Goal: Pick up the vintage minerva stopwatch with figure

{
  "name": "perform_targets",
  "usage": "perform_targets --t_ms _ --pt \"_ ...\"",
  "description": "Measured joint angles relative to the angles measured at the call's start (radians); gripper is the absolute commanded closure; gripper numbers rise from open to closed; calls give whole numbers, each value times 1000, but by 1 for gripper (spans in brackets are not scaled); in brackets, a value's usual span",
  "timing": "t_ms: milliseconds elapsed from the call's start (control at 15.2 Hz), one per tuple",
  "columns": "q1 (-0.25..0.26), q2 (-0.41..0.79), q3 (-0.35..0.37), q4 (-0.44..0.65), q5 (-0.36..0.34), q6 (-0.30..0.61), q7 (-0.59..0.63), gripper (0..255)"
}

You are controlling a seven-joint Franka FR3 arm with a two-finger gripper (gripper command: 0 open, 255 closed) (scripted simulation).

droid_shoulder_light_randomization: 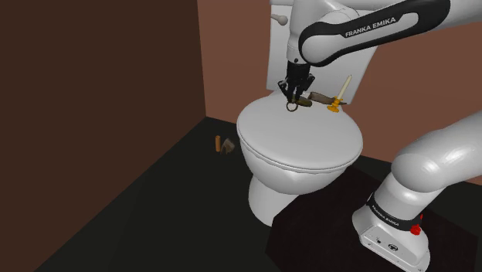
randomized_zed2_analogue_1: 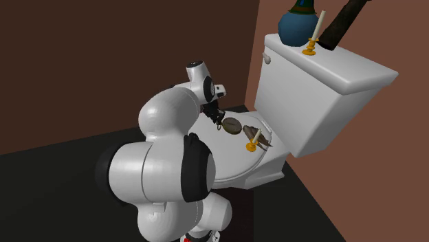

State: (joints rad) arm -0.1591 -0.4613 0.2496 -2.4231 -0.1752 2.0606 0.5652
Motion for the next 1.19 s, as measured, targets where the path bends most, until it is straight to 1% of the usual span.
perform_targets --t_ms 132,396,1188 --pt "0 -1 0 -1 0 1 -1 255" --pt "0 -9 -5 28 3 -37 -13 255" --pt "0 -28 -14 170 15 -193 -51 255"
